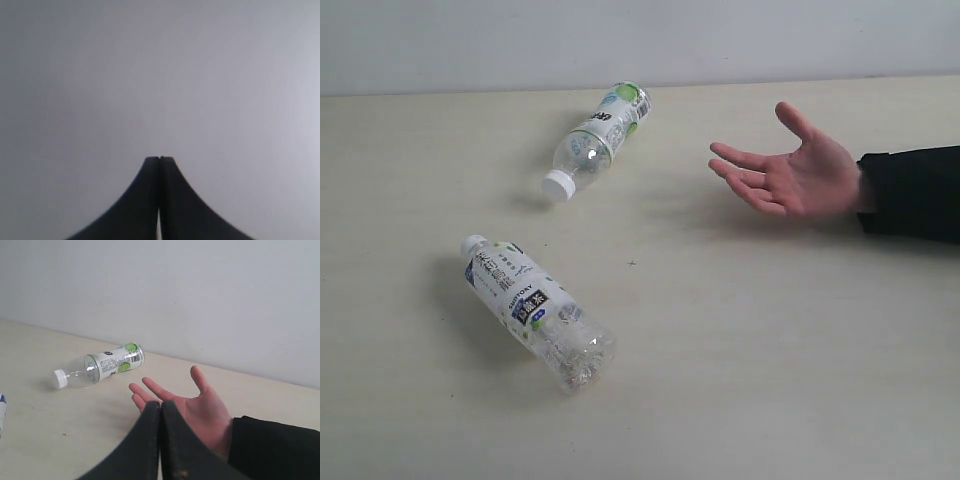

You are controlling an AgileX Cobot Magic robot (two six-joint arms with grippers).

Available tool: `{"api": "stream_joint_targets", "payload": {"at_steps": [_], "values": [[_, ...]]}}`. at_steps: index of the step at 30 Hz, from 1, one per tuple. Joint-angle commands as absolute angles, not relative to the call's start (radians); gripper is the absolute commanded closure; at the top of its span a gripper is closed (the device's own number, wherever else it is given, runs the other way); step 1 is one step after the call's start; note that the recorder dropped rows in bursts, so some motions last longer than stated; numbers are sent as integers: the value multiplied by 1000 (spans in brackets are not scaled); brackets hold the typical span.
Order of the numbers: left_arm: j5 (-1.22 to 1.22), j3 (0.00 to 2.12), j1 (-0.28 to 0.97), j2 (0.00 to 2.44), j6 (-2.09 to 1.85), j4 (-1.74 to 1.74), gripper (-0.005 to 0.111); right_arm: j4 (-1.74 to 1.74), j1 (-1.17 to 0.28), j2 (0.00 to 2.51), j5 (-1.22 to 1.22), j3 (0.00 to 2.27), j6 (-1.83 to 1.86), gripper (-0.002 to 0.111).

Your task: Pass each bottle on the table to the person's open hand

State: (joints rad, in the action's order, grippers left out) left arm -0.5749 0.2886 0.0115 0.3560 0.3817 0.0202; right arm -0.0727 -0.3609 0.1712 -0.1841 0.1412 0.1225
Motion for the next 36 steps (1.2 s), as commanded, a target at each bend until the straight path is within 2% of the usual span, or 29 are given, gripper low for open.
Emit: {"api": "stream_joint_targets", "payload": {"at_steps": [1,3,8,12,14,17,20,21,24,29,30,32,36], "values": [[-451,493,10,645,347,165,107,-77,-361,164,-178,136,131,108],[-379,584,10,759,373,259,107,-77,-361,164,-178,136,131,108],[-17,874,13,1053,513,481,107,-77,-361,164,-178,136,129,108],[321,1143,13,1307,211,613,107,-77,-361,164,-178,136,131,108],[613,1316,13,1472,75,609,107,-77,-361,164,-178,136,131,108],[894,1554,43,1664,-82,431,107,-77,-361,164,-178,136,129,108],[1032,1740,105,1839,-399,26,106,-75,-361,164,-178,136,131,108],[1021,1793,138,1898,-420,-61,104,-75,-361,164,-178,136,131,108],[945,1875,232,2013,-420,-120,86,-75,-361,164,-178,136,131,108],[893,1933,342,2146,-464,-101,45,-75,-361,164,-178,136,131,108],[866,1940,359,2169,-455,-91,39,-75,-361,164,-178,136,131,108],[801,1943,382,2205,-417,-68,31,-75,-361,164,-178,136,131,108],[683,1953,409,2253,-314,-37,24,-75,-361,164,-178,136,131,108]]}}
